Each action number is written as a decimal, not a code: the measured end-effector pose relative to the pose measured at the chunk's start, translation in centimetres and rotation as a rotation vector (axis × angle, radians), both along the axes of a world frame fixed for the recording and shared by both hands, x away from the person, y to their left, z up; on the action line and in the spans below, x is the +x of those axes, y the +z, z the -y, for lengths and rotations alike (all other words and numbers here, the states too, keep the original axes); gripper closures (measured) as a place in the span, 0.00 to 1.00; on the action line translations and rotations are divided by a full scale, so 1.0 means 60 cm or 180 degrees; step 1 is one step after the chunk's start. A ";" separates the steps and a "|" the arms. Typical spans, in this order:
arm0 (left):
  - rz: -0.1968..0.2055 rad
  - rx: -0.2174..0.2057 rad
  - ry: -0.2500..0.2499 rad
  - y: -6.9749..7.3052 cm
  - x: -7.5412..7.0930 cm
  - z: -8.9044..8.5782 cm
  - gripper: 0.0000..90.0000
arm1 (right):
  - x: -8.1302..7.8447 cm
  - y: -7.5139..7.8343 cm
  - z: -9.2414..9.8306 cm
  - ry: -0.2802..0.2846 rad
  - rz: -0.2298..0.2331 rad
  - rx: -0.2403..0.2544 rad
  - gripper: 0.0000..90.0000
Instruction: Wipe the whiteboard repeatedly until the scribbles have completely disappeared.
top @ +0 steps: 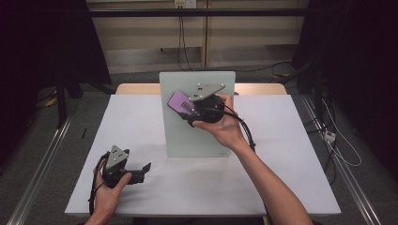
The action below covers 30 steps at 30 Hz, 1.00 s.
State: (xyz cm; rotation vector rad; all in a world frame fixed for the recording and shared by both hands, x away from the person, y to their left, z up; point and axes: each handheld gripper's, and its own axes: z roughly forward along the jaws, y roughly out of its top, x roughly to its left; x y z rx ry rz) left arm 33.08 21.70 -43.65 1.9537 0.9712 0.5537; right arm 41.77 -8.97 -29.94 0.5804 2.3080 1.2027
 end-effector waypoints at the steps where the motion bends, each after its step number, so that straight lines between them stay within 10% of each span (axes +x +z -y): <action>1: 0.0000 0.0001 -0.0001 0.000 0.000 0.000 0.06 | 0.000 -0.002 -0.001 0.0005 -0.0017 0.0010 0.47; 18: -0.0001 -0.0004 0.0004 0.000 0.000 0.000 0.06 | -0.006 -0.050 -0.030 0.0187 -0.0405 -0.0081 0.47; 30: 0.0002 -0.0004 0.0017 0.000 -0.001 -0.001 0.06 | 0.007 -0.012 -0.009 0.0116 -0.0386 0.0075 0.47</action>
